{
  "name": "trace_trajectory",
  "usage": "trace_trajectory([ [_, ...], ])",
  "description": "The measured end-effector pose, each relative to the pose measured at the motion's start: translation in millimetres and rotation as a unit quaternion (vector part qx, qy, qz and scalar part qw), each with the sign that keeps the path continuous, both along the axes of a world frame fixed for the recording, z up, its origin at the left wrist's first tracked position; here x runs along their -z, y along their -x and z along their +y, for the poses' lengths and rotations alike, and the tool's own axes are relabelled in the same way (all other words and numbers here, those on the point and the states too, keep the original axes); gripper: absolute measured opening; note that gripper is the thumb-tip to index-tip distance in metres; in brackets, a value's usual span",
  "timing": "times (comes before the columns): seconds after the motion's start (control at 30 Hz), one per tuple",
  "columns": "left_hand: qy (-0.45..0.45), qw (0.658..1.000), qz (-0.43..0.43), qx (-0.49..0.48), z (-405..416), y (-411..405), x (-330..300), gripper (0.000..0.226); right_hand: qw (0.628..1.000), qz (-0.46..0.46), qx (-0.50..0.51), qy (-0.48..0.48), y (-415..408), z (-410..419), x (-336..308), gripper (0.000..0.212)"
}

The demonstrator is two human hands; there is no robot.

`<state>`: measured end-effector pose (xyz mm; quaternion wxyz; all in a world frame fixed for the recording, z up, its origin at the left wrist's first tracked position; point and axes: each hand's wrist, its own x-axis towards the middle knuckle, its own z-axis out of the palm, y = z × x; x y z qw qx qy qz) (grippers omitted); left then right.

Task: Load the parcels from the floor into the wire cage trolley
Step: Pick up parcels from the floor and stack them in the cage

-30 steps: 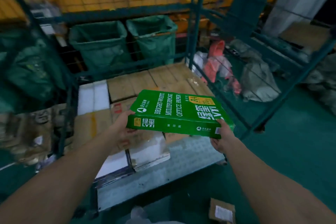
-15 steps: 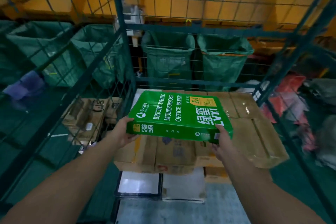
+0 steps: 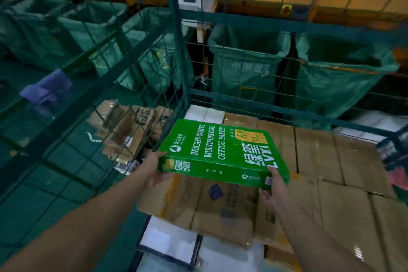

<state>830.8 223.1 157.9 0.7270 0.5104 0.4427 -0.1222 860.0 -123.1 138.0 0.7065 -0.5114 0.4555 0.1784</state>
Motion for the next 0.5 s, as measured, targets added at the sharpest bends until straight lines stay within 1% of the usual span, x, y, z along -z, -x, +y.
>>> trace_trajectory([
  [0.07, 0.009, 1.0, 0.007, -0.015, 8, -21, 22, 0.015, 1.0, 0.002, -0.002, -0.001, -25, 9, 17, 0.038],
  [0.2, 0.024, 1.0, 0.005, -0.012, 34, -75, 65, 0.024, 1.0, 0.023, -0.02, -0.005, -74, 32, 60, 0.034],
  [0.33, 0.038, 0.999, 0.002, -0.023, 47, -116, 106, 0.027, 1.0, 0.013, -0.004, -0.002, -105, 48, 93, 0.031],
  [0.37, 0.027, 0.999, 0.003, -0.028, 55, -130, 121, 0.026, 1.0, 0.01, -0.002, -0.003, -115, 55, 108, 0.033],
  [0.47, -0.008, 0.998, 0.019, -0.067, 71, -158, 153, 0.023, 1.0, 0.014, -0.003, -0.021, -134, 67, 135, 0.051],
  [0.5, -0.011, 0.997, 0.021, -0.077, 74, -167, 163, 0.023, 1.0, 0.016, -0.007, -0.023, -141, 70, 144, 0.053],
])
